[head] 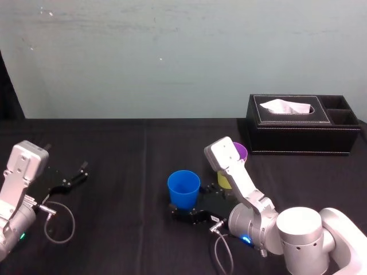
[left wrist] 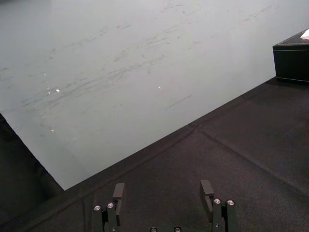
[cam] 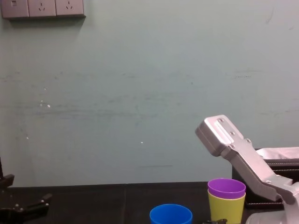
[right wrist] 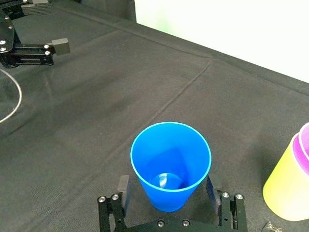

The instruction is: Stack the three plastic cups sequentially using one hand.

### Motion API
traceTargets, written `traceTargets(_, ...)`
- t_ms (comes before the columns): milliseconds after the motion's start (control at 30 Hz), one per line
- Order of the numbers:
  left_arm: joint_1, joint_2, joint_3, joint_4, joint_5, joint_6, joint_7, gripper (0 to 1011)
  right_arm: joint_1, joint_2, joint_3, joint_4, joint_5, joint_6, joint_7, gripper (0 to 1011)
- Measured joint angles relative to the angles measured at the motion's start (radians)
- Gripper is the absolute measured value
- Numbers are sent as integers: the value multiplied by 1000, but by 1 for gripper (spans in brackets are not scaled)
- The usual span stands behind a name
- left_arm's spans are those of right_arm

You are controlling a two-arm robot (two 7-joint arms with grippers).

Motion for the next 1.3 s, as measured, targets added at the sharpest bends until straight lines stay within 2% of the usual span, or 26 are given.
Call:
traceTargets(867,0,0,0,0,0,0,0,1000,22,-39,0,51,-23,-16,-5,1004)
traceTargets(1233,0,0,0,0,0,0,0,1000,21,-37,0,49,-23,-17,-6,1004)
traceTargets(1300,0,0,0,0,0,0,0,1000,21,-37,0,47,-23,-16,-6,970)
